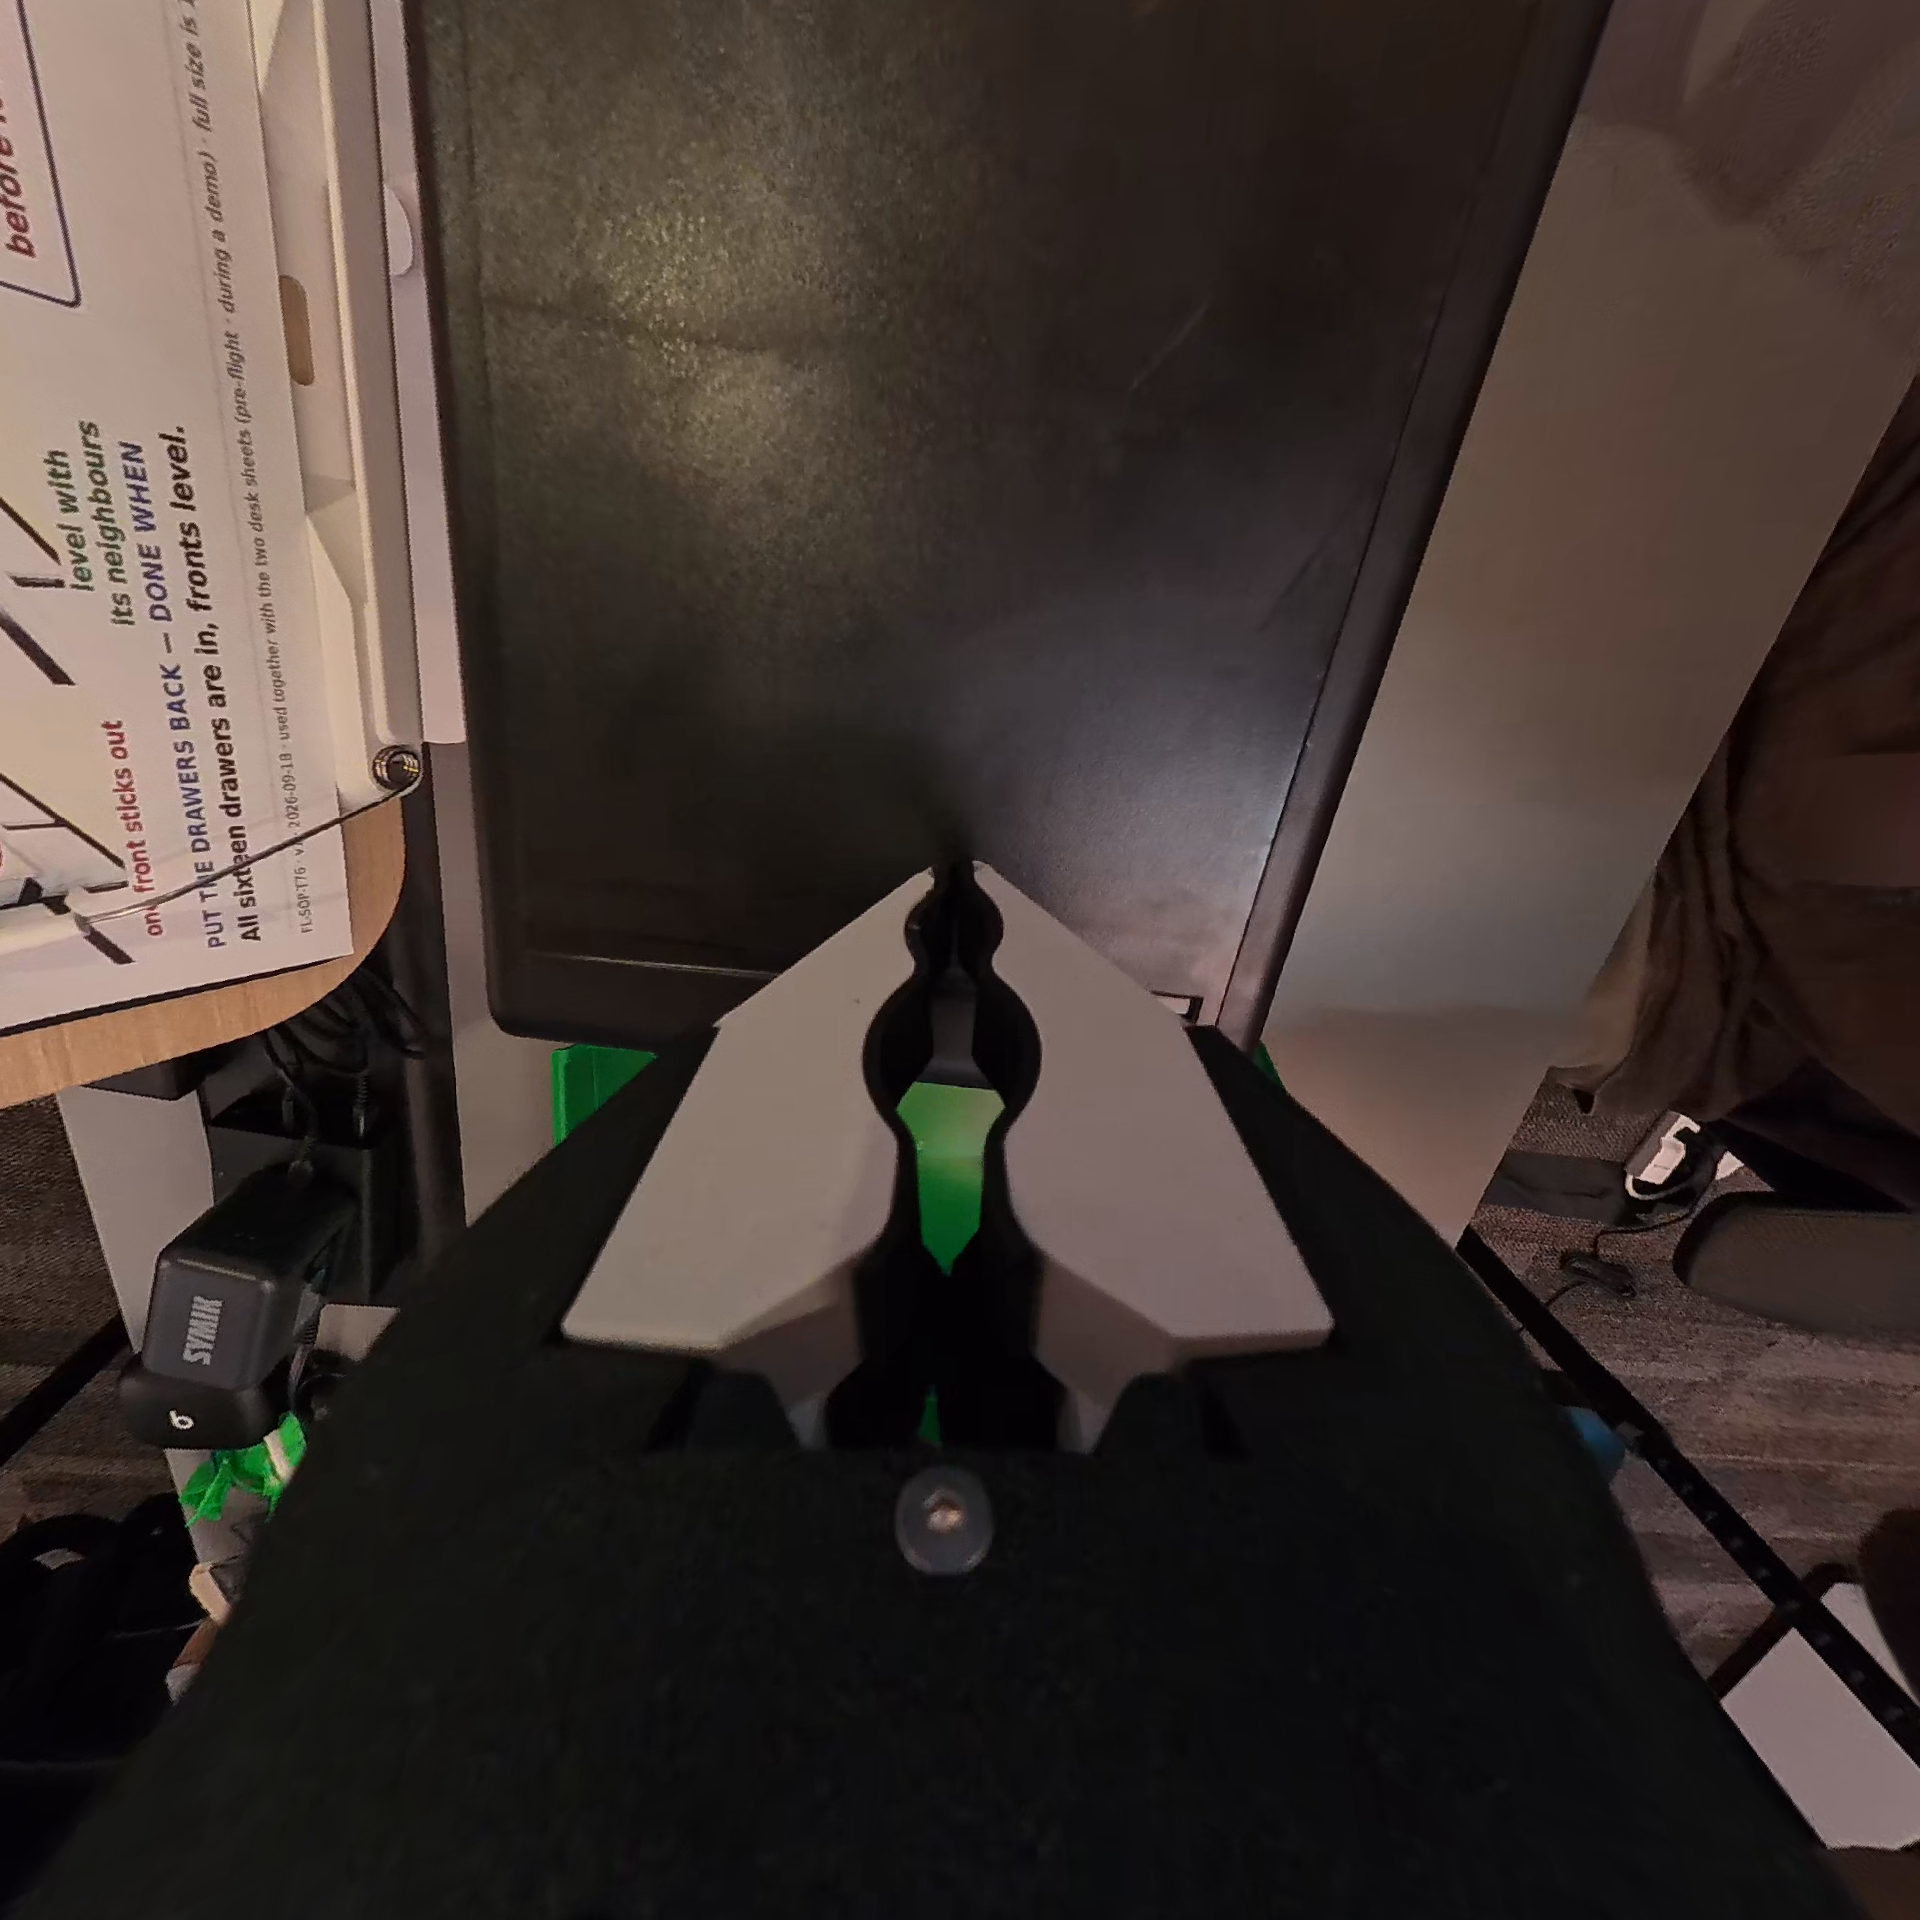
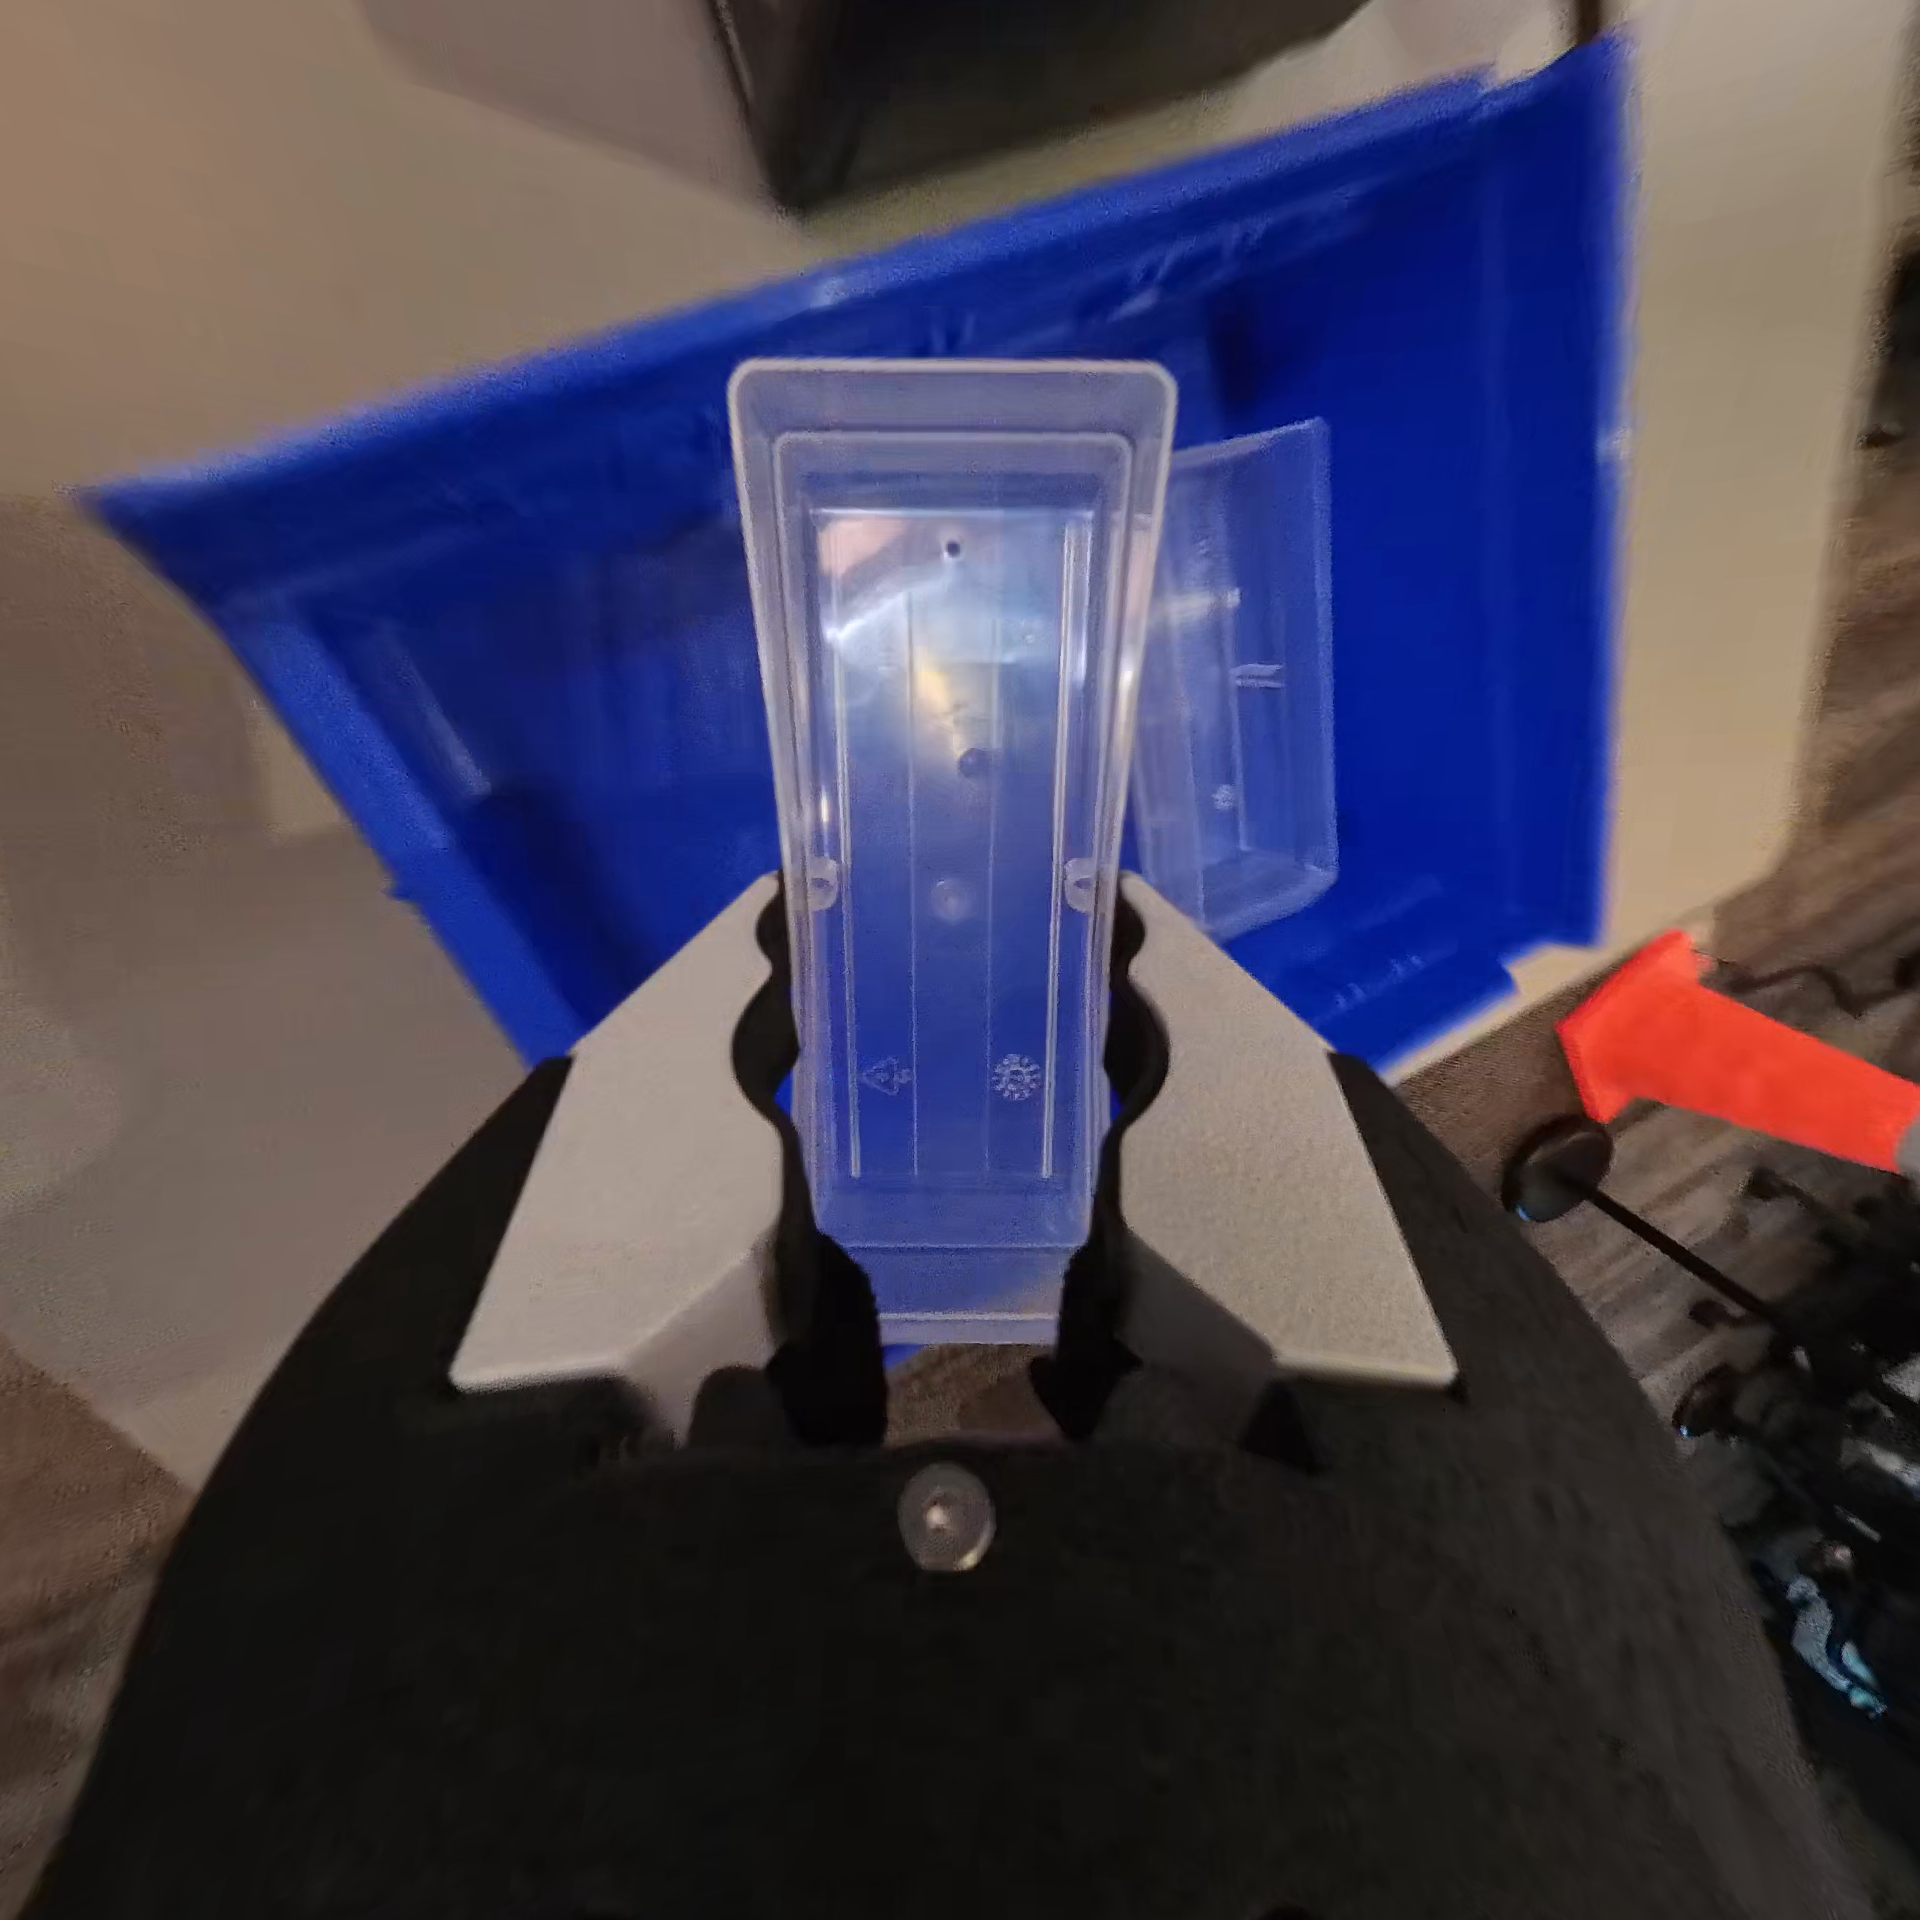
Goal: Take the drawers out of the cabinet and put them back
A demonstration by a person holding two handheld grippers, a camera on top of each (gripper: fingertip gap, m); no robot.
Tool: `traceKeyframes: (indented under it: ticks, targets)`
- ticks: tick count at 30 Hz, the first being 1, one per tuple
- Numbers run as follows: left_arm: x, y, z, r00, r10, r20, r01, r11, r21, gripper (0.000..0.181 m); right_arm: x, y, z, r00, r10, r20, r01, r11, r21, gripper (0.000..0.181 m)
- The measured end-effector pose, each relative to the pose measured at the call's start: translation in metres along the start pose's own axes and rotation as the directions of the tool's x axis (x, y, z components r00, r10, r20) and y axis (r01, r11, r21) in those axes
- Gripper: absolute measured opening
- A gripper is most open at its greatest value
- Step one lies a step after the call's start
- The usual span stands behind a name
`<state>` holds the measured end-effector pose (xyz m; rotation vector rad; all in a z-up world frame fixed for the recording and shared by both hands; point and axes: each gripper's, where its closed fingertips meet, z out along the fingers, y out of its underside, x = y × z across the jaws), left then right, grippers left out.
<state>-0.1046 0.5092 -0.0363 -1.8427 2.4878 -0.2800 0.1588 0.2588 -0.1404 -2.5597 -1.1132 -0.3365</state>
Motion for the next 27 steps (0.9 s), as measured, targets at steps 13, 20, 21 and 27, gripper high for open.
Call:
traceKeyframes:
  ticks: [13, 20, 21, 27]
  targets:
    - [0.0, -0.001, 0.0, 0.999, -0.039, -0.005, 0.039, 0.999, -0.022, 0.0, 0.027, 0.03, 0.119, 0.943, -0.188, 0.273, 0.256, 0.937, -0.239, 0.063]
    - [0.0, -0.001, 0.001, 1.0, -0.024, 0.012, 0.024, 0.999, -0.04, 0.0, 0.032, 0.028, 0.115, 0.951, -0.178, 0.254, 0.24, 0.941, -0.239, 0.075]
    - [0.0, -0.001, 0.001, 1.0, -0.026, 0.006, 0.026, 0.999, -0.034, 0.0, 0.033, 0.026, 0.111, 0.957, -0.165, 0.24, 0.221, 0.948, -0.229, 0.077]
    - [0.0, -0.001, 0.0, 0.999, -0.033, -0.033, 0.034, 0.999, 0.014, 0.0, 0.067, -0.021, 0.034, 0.994, 0.012, -0.108, -0.008, 0.999, 0.045, 0.076]
